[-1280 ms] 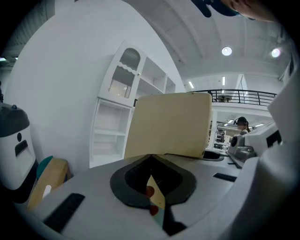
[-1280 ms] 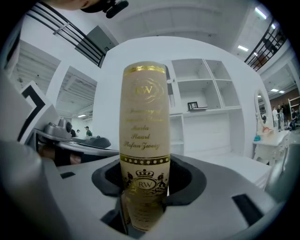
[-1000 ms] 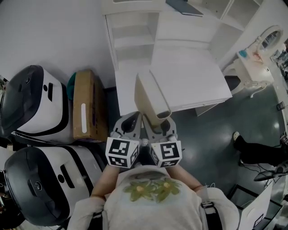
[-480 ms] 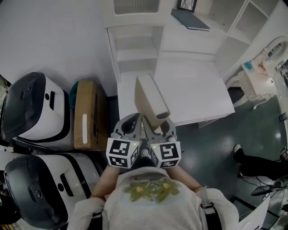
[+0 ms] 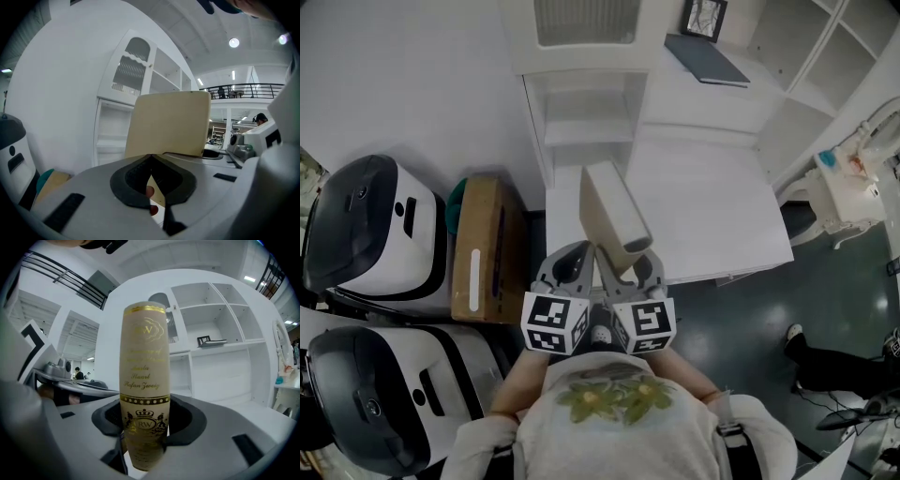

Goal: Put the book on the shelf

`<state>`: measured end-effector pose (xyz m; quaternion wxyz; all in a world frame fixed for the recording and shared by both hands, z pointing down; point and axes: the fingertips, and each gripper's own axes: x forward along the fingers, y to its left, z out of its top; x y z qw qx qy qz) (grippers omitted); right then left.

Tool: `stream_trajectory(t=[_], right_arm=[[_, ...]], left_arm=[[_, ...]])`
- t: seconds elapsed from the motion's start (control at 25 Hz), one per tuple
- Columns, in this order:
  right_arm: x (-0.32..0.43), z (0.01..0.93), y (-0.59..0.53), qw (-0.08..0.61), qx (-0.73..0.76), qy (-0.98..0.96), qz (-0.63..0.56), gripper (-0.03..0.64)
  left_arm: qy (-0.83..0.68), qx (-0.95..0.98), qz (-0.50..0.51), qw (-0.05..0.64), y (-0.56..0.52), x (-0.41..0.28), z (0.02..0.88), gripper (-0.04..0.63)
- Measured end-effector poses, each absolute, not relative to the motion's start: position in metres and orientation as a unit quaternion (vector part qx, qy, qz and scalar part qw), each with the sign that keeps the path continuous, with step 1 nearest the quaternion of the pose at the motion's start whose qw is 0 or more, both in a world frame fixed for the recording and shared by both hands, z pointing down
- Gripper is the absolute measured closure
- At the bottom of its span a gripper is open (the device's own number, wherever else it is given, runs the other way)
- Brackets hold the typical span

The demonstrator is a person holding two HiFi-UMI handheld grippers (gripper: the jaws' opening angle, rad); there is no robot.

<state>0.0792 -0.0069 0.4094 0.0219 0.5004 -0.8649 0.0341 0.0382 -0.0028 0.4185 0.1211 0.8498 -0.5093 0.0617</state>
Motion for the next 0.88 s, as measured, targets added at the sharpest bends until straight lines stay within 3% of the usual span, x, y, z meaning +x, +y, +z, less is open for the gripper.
stream_trajectory(t=[0.88], right_arm=[[0.041,0.424,-0.105,0.032,0.508,-0.860,0.043,0.388]], left_arm=[[-0.497,0.854,0.079,0.131,-0.089,-0.003,0.431,0.568]])
